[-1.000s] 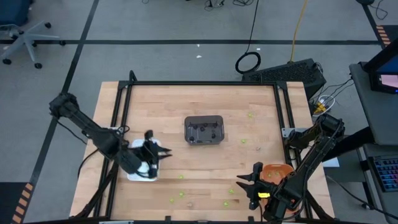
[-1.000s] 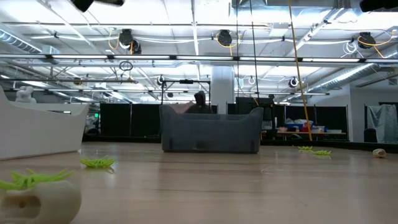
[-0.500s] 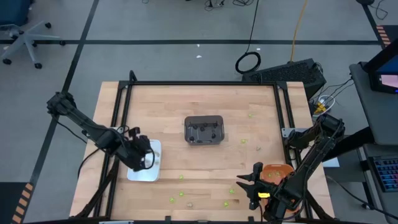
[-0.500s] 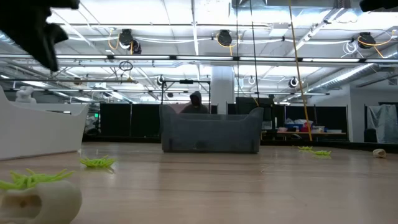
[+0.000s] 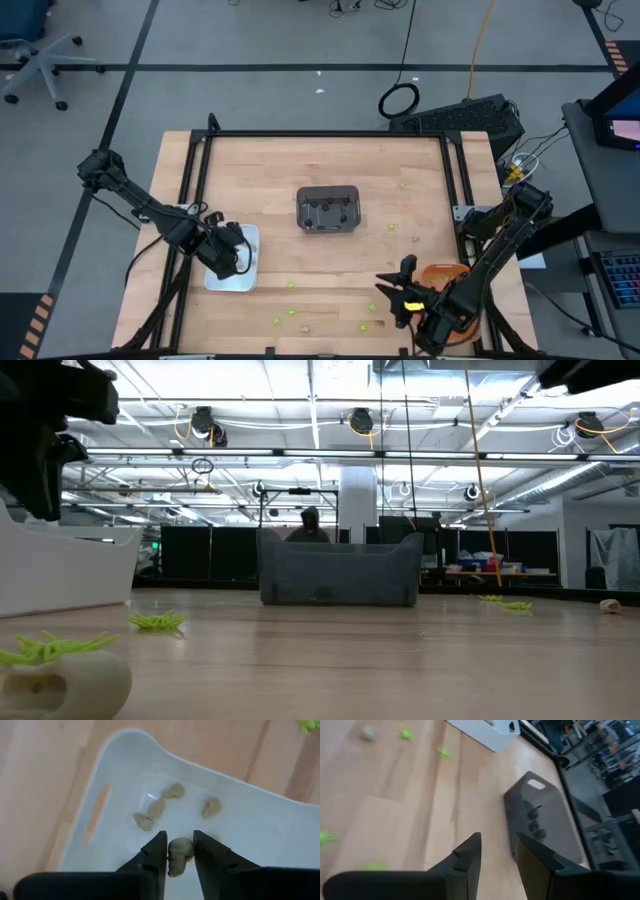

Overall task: Sort Halloween decoration
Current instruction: Put the white skull toy into the white bin, then put the green spider toy into the orange bin

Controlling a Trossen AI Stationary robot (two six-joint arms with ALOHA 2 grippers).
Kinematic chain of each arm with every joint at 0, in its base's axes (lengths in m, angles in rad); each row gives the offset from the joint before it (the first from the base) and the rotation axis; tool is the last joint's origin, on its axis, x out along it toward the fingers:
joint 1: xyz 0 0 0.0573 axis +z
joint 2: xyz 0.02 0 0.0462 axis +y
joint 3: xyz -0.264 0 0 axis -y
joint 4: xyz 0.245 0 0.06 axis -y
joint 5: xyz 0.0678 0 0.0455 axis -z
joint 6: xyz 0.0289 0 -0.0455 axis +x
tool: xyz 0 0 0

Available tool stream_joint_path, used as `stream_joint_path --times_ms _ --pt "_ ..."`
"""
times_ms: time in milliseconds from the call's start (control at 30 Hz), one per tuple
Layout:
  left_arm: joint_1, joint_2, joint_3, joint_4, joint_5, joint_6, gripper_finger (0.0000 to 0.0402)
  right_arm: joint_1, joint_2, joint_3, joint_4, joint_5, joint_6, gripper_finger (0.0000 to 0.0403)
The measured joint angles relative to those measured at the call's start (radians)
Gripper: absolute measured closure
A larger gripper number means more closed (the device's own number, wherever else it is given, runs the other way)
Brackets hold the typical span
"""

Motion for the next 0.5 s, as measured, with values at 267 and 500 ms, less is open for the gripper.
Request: stream_joint_path --times_ms 267,500 --pt "0.001 0.000 0.000 0.020 0.109 -0.125 0.0239 -0.089 0.000 0.000 -0.001 -0.163 0.024 0.0298" --pt "-0.003 -0.003 0.000 0.050 0.109 -0.083 0.0219 -0.125 0.000 0.000 -0.003 -0.200 -0.078 0.0298"
